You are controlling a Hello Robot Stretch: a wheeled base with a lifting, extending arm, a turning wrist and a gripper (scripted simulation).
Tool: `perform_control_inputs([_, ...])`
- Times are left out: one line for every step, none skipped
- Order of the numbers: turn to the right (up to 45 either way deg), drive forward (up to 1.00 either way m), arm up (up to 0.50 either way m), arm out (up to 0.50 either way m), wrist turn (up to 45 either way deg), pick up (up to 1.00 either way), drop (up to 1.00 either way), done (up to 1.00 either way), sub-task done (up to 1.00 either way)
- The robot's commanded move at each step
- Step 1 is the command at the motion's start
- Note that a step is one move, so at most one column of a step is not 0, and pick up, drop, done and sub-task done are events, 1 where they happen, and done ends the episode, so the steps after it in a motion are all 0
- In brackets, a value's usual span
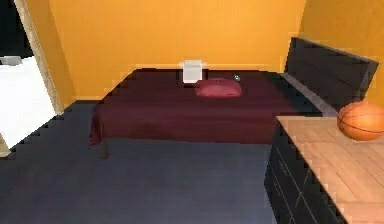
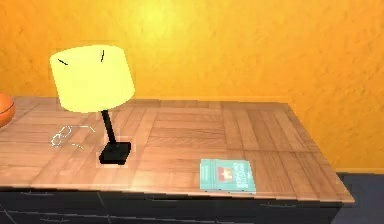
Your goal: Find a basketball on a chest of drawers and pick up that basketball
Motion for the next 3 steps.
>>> perform_control_inputs([6.0,0.0,0.0,0.0,0.0,0.0,0.0,0.0,0.0])
perform_control_inputs([0.0,0.5,0.0,0.0,0.0,0.0,0.0,0.0,0.0])
perform_control_inputs([-33.0,0.0,0.0,0.0,0.0,0.0,0.0,0.0,0.0])
